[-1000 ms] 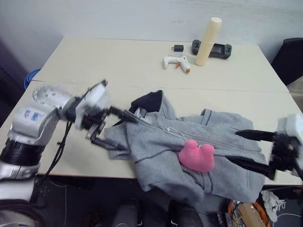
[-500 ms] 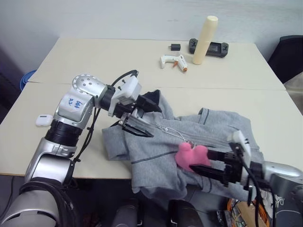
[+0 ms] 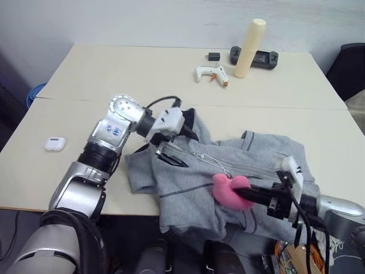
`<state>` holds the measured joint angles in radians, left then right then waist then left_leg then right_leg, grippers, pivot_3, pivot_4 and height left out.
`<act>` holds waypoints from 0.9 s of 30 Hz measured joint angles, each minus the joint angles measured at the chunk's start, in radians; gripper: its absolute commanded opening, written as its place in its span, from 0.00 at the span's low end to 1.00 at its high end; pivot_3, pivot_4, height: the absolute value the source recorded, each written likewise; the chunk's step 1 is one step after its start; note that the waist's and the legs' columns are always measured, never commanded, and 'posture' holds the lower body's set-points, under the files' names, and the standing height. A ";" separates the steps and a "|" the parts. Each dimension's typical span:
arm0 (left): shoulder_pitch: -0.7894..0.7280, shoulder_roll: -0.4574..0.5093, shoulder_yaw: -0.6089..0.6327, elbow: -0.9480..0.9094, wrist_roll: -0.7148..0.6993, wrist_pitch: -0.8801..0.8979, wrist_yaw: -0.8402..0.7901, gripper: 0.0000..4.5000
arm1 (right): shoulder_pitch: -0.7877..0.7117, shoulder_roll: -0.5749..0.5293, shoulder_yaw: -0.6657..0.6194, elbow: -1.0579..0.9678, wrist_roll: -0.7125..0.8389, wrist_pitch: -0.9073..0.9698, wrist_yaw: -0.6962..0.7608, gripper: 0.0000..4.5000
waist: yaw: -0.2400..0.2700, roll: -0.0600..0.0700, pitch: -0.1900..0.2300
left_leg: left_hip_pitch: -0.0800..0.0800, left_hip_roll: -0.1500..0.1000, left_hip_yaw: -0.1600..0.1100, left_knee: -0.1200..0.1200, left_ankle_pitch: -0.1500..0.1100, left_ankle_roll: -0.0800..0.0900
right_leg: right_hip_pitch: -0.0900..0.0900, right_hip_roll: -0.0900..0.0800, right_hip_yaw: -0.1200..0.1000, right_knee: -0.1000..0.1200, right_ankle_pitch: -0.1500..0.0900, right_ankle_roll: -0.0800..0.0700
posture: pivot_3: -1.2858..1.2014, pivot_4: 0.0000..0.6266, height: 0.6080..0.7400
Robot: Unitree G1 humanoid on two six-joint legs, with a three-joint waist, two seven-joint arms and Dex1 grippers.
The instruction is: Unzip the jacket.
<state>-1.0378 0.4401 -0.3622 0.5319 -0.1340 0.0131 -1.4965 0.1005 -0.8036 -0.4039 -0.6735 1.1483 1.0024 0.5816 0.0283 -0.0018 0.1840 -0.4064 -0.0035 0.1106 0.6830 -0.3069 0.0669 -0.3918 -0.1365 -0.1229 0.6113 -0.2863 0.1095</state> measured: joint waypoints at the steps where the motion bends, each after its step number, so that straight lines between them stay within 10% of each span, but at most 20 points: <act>1: -0.007 -0.025 -0.006 0.040 0.017 -0.029 0.002 1.00 | 0.002 -0.016 -0.049 -0.007 0.049 0.000 -0.011 0.01 | 0.000 0.000 0.000 | 0.000 0.000 0.000 0.000 0.000 0.000 | 0.000 0.000 0.000 0.000 0.000 0.000 | 0.52 0.24 1.00; 8: -0.070 -0.146 -0.021 0.354 0.148 -0.233 0.151 0.87 | 0.040 -0.123 -0.279 -0.026 0.282 -0.002 -0.108 0.00 | 0.002 -0.001 0.000 | 0.000 -0.001 0.000 0.000 -0.001 0.002 | 0.000 -0.009 -0.001 -0.002 0.000 0.000 | 0.52 0.24 1.00; 20: -0.072 -0.181 -0.001 0.504 0.203 -0.351 0.198 0.10 | 0.134 -0.178 -0.476 0.001 0.314 -0.020 -0.170 0.00 | 0.001 -0.003 0.000 | 0.001 -0.001 0.000 0.000 -0.002 0.003 | 0.001 -0.011 -0.001 -0.004 0.000 0.000 | 0.52 0.24 1.00; 27: -0.057 -0.186 -0.003 0.496 0.213 -0.386 0.214 0.09 | 0.188 -0.217 -0.515 0.105 0.139 -0.008 -0.166 0.00 | 0.006 -0.003 -0.001 | 0.001 -0.001 0.000 0.000 -0.002 0.004 | 0.001 -0.011 -0.001 -0.005 0.000 0.001 | 0.52 0.24 1.00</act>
<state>-1.0946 0.2539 -0.3655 1.0277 0.0790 -0.3726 -1.2829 0.2888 -1.0203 -0.9190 -0.5690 1.2874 0.9949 0.4161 0.0338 -0.0050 0.1830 -0.4058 -0.0048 0.1103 0.6829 -0.3092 0.0710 -0.3911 -0.1478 -0.1238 0.6066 -0.2859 0.1103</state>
